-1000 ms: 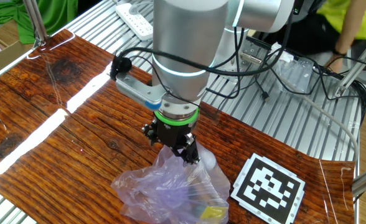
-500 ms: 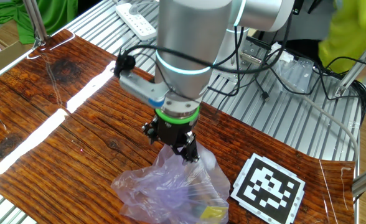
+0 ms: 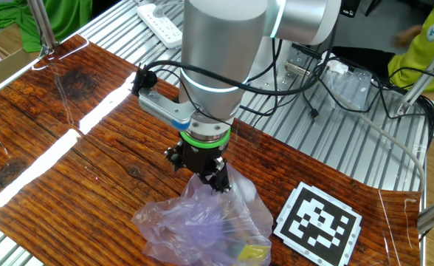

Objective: Pick up a bag of things

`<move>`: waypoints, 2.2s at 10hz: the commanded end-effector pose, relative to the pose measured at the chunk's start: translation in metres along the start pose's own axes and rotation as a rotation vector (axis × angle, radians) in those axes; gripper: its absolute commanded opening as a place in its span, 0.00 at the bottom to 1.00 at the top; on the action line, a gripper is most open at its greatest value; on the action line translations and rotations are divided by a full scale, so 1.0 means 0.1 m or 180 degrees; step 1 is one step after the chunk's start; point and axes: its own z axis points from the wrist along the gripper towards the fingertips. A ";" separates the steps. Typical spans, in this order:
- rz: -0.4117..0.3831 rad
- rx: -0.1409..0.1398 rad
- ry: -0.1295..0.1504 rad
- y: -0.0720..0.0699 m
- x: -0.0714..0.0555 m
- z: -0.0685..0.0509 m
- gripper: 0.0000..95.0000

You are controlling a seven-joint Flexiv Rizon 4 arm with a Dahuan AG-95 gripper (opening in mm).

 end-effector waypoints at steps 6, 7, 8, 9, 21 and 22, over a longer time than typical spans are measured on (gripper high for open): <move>0.0088 -0.0067 -0.0009 -0.02 0.13 0.16 1.00; 0.0094 -0.0086 -0.0012 -0.03 0.14 0.18 1.00; 0.0107 -0.0120 -0.0019 -0.04 0.16 0.21 1.00; 0.0115 -0.0130 -0.0017 -0.04 0.17 0.22 1.00; 0.0137 -0.0147 -0.0027 -0.07 0.33 0.36 0.60; 0.0137 -0.0156 -0.0022 -0.07 0.33 0.36 0.00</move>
